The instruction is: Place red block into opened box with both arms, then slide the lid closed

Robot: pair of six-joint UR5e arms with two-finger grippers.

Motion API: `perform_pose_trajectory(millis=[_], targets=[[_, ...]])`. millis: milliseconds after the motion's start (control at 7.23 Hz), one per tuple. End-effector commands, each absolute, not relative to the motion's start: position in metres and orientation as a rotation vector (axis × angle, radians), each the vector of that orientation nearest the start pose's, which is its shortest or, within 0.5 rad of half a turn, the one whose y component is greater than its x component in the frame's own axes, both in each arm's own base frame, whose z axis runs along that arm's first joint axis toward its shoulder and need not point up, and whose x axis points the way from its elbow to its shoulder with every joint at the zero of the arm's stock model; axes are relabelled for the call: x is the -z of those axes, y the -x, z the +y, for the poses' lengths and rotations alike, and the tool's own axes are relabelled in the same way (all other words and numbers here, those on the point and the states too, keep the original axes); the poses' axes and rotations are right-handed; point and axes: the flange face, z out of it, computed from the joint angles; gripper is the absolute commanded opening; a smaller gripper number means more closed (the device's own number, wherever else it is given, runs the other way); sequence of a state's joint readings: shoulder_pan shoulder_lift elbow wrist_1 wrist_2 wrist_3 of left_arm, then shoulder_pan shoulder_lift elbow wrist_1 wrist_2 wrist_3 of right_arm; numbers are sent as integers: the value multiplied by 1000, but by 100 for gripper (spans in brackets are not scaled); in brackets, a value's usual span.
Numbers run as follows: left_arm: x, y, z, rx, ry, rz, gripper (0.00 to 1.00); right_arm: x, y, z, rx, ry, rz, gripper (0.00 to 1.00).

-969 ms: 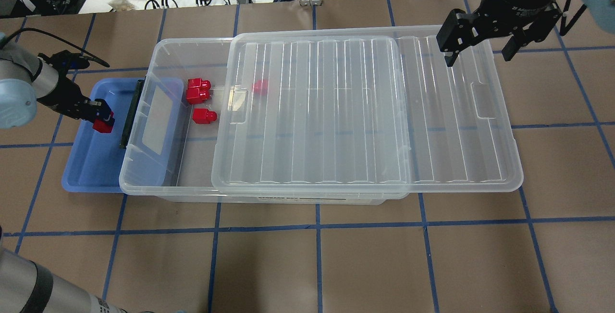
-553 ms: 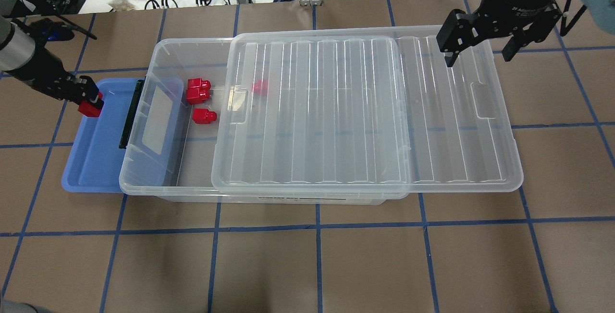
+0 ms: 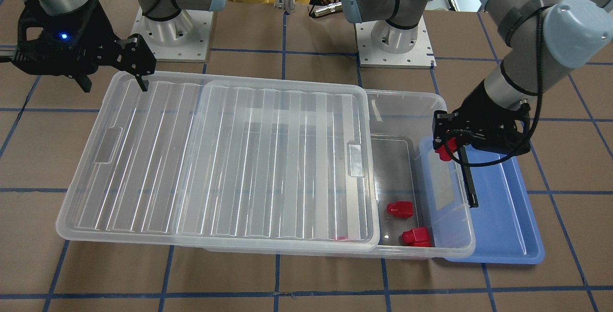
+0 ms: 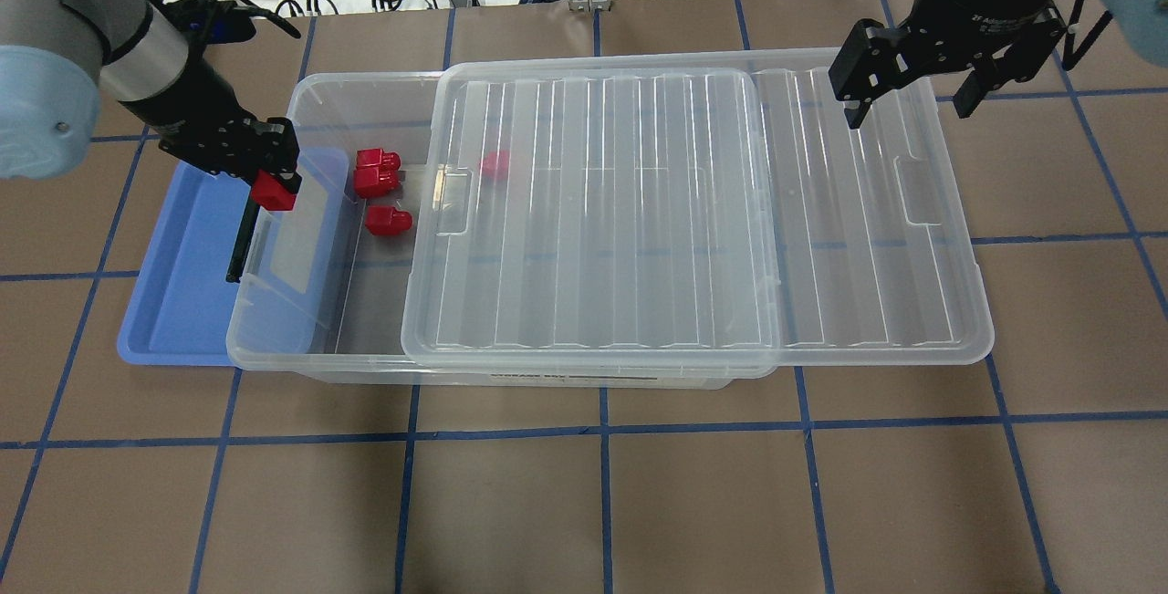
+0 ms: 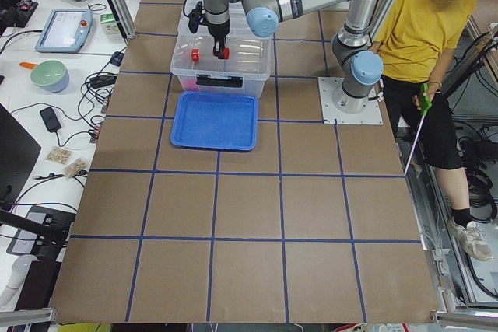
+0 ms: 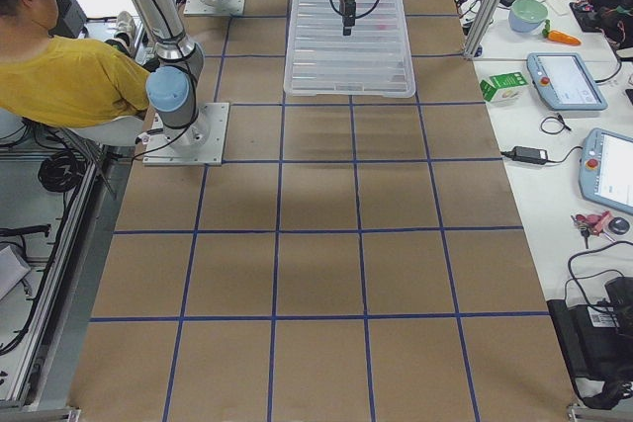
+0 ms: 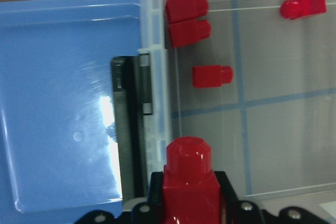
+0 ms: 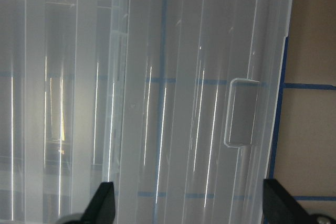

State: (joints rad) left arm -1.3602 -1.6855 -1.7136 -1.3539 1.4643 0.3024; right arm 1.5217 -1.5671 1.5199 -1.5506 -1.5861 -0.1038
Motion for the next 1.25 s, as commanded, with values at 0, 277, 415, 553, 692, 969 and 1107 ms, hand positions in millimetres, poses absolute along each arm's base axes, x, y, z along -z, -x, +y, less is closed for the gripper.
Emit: perform_pose_trajectory(millis=[0, 277, 415, 553, 692, 969, 1107], targets=[[-335, 46, -536, -42, -71, 3256, 5, -508, -107, -501, 39, 85, 3157, 100], [-290, 50, -522, -5, 4, 3253, 5, -507, -107, -501, 37, 84, 3157, 100], [-287, 57, -520, 14, 13, 3249, 5, -506, -107, -501, 32, 85, 3157, 100], [-286, 69, -518, 9, -16, 3248, 5, -503, -107, -500, 20, 85, 3157, 100], [-286, 77, -517, 10, -9, 3246, 5, -500, -107, -500, 18, 85, 3157, 100], [-272, 66, -518, -44, -65, 3170, 5, -499, -108, -500, 15, 85, 3155, 100], [-255, 65, -521, -59, -72, 3170, 5, -499, -107, -500, 13, 85, 3156, 100]])
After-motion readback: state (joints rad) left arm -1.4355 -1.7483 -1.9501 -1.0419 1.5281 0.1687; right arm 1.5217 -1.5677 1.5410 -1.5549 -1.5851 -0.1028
